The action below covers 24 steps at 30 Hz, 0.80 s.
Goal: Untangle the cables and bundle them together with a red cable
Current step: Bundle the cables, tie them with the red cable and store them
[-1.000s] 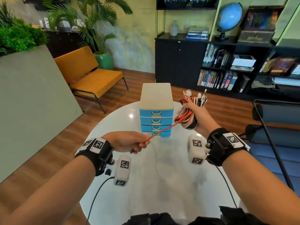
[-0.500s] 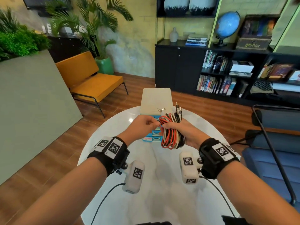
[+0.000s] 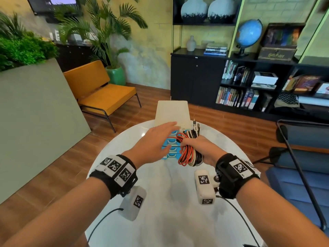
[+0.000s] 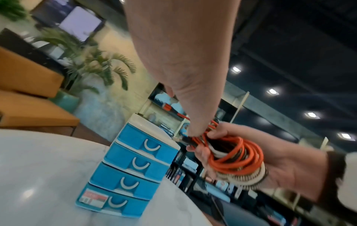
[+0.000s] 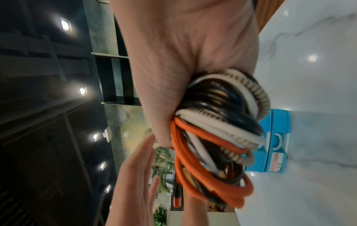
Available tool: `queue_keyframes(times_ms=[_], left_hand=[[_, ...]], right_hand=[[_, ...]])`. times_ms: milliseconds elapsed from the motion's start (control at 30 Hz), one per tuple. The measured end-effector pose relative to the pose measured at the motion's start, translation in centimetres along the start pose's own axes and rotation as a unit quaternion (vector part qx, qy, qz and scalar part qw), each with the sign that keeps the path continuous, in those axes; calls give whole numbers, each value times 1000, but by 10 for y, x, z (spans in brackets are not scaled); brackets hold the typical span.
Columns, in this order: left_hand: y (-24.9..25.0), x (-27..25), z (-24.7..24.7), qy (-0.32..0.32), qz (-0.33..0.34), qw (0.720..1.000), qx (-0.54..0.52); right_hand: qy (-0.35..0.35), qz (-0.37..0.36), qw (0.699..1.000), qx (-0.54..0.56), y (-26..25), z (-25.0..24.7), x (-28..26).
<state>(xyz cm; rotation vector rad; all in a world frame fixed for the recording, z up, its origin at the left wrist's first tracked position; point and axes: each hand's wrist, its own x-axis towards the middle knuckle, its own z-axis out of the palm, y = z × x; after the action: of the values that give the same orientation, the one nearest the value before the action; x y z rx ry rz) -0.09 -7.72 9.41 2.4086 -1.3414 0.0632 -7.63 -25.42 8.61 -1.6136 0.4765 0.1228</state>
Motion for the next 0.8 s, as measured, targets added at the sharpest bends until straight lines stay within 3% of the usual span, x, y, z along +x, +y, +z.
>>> queue_keyframes(times_ms=[100,167,267,367,467,533,633,733,800], left_hand=[[4,2,1,-27,139,975,174],[7,4,6,-13,195,955,222],[9,7,10,-4,235,941,243],[7,6,12,24,247,942,224],[9,8,16,35,238,940,241],[8,10,20,25,220,938,267],[3,13,26,15,172,943,284],[0,17,30,-2,101,957,271],[-3,18,31,-1,66,965,254]], right_hand=[[-53,7,998,-31,-9,5,-5],[-123,23,991,-44,-13,9,-9],[-215,73,970,-91,-21,14,-18],[-241,65,962,-107,-22,17,-23],[-227,45,967,-103,-18,20,-19],[-192,19,965,-176,-15,20,-12],[-88,-15,922,-377,-15,19,-5],[4,-31,894,-447,-15,25,-9],[44,-91,859,-502,-11,32,-18]])
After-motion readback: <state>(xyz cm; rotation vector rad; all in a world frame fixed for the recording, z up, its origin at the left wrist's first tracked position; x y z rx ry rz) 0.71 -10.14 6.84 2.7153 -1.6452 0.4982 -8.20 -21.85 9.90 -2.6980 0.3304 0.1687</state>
